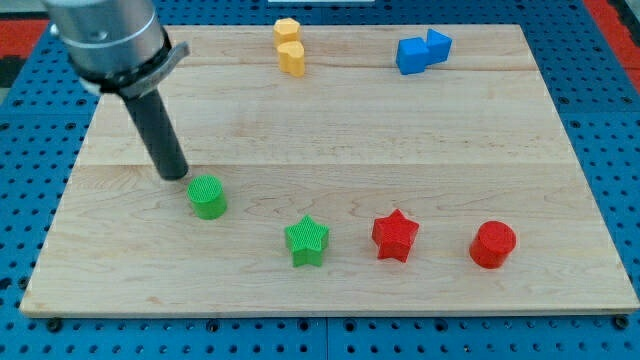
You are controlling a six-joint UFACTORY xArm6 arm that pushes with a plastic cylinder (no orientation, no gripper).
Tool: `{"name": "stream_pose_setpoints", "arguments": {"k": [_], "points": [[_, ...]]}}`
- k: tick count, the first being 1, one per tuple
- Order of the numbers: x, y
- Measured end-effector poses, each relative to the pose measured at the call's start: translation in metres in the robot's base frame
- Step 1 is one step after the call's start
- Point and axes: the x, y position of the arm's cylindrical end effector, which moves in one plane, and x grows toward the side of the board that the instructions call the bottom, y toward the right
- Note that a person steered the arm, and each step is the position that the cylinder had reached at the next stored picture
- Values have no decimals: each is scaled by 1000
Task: Push the green circle up a bit
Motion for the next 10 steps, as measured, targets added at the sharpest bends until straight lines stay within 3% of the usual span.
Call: {"name": "stream_pose_setpoints", "arguments": {"k": [1, 2, 4, 5, 7, 8, 10], "points": [[32, 40], [94, 42], [72, 49], [73, 98], [147, 99], [163, 78], [151, 53]]}}
